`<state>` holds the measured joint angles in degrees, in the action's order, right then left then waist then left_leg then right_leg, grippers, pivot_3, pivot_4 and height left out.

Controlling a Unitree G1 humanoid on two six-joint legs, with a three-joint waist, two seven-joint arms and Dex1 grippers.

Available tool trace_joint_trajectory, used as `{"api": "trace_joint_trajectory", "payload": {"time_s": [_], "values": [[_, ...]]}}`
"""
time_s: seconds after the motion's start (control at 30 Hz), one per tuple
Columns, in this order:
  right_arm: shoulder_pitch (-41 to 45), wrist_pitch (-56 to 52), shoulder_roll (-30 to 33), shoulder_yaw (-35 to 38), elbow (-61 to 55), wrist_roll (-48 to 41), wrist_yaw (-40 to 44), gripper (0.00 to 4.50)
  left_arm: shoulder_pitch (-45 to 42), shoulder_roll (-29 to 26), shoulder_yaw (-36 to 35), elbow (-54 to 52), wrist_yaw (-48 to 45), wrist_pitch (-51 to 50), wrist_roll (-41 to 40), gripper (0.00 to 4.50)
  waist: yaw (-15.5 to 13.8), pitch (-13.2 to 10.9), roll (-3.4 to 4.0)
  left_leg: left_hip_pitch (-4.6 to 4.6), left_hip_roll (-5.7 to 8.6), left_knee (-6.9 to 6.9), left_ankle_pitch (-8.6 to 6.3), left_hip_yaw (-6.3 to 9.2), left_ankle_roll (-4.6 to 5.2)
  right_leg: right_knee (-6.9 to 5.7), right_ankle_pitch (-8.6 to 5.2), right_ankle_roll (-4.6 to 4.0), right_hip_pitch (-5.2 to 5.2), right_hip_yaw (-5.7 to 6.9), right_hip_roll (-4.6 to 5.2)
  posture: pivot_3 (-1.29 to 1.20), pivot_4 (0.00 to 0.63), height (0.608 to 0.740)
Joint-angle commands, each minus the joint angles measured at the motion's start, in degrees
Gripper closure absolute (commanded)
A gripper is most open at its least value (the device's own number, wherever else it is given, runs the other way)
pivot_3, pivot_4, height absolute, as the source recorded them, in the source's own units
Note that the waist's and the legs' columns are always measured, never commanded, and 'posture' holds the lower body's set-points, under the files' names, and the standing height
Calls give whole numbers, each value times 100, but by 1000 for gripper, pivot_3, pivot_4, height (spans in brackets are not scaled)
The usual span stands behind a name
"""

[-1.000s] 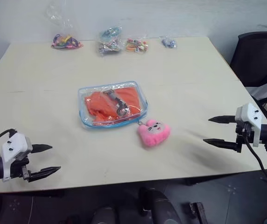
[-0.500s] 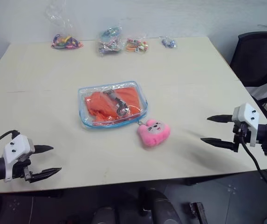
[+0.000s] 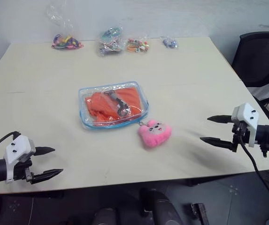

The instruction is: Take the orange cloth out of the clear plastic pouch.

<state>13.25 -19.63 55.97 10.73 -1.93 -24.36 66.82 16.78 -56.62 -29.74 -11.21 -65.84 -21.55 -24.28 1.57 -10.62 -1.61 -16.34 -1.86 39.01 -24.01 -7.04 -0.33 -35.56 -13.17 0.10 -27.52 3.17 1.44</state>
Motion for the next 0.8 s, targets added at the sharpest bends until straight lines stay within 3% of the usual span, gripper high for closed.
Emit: {"api": "trace_joint_trajectory", "payload": {"time_s": [0.03, 0.23, 0.27, 0.4, 0.47, 0.63, 0.8], "values": [[78, 110, -52, 135, -146, -29, -80, 0, -55, 32, -65, -76, 101, 57, 25, 19, -2, 0, 0, 0, 0, 0, 0, 0, 0, 0, 0, 0, 0, 0, 0, 0, 150, 740], [-4, 563, -96, 15, -203, 226, -87, 0, -440, 123, -163, -629, 386, -991, -841, 19, 15, -5, 9, -2, 1, 0, 0, 6, 0, 0, 1, 1, 3, 0, 2, 0, 150, 740], [-18, 596, -105, 10, -225, 240, -98, 0, -611, 148, -188, -808, 543, -1311, -1115, 19, 64, -11, 21, -45, 15, 0, 9, 77, 3, 6, 5, 9, 35, 44, 37, 0, 150, 740], [-31, 375, -193, 71, -453, 80, -226, 0, -1656, 325, -119, -1526, 1765, -2646, -2087, 19, 16, -42, 79, -129, 104, 5, 113, 496, 7, 94, 13, 23, 207, 433, 216, 0, 150, 740], [-46, 297, -228, 76, -654, 22, -279, 0, -2370, 423, 139, -1686, 2604, -3430, -2377, 19, -195, -59, 105, -115, 104, 30, 125, 499, -4, 111, 16, 27, 197, 442, 223, 0, 150, 740], [188, -107, -451, 0, -1359, -290, -593, 0, -4784, 1541, 765, -1373, 4683, -5633, -3022, 19, -382, -63, 105, -113, 111, 29, 126, 484, -3, 104, 16, 28, 207, 419, 214, 0, 150, 740], [620, -335, -795, -128, -1819, -412, -1033, 0, -6730, 3207, 1353, -146, 5868, -6738, -2341, 19, -398, -64, 102, -109, 110, 29, 132, 462, -14, 94, 21, 37, 205, 421, 206, 0, 150, 740]]}}
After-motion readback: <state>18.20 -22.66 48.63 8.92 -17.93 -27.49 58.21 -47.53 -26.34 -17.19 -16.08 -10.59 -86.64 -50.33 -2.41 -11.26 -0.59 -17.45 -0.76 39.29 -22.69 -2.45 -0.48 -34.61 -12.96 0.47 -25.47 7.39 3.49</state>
